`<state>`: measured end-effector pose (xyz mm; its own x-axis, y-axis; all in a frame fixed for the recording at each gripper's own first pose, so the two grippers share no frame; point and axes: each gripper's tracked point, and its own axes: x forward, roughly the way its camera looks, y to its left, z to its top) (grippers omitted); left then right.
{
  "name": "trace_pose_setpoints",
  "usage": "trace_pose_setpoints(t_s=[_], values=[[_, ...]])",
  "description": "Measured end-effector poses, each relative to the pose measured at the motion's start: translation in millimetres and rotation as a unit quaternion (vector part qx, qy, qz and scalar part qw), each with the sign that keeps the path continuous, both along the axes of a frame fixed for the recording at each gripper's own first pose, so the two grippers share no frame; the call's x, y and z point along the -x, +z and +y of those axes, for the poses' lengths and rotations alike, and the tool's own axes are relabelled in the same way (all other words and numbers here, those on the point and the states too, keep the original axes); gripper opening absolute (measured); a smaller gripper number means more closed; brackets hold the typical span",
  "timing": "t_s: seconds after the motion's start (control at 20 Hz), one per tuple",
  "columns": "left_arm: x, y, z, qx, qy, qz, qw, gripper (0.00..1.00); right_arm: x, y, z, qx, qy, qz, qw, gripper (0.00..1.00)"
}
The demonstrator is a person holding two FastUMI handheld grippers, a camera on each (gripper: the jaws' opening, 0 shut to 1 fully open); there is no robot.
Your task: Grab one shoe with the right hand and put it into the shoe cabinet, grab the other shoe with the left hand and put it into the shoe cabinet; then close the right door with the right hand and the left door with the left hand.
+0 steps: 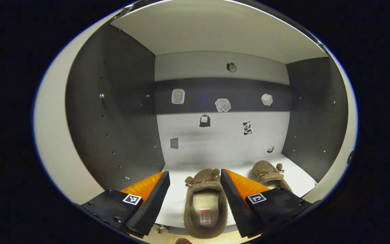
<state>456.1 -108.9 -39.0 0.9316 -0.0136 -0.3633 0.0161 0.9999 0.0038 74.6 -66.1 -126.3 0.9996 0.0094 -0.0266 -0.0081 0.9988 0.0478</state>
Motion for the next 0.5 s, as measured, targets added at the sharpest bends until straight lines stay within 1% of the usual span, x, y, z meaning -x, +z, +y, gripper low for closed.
trace_pose_setpoints(t_s=[0.1, 0.3, 0.5], values=[[20, 23, -3, 0.009, -0.004, -0.021, 1.0, 0.98, 7, 2, 0, 0.0, 0.002, 0.0, 1.0, 0.88], [70, 66, 3, 0.008, -0.01, -0.073, 0.997, 0.98, 29, 8, -2, 0.0, 0.005, 0.001, 1.0, 0.88], [136, 95, 6, 0.018, -0.024, -0.099, 0.995, 0.97, 59, 18, -14, 0.016, -0.008, -0.005, 1.0, 0.88]])
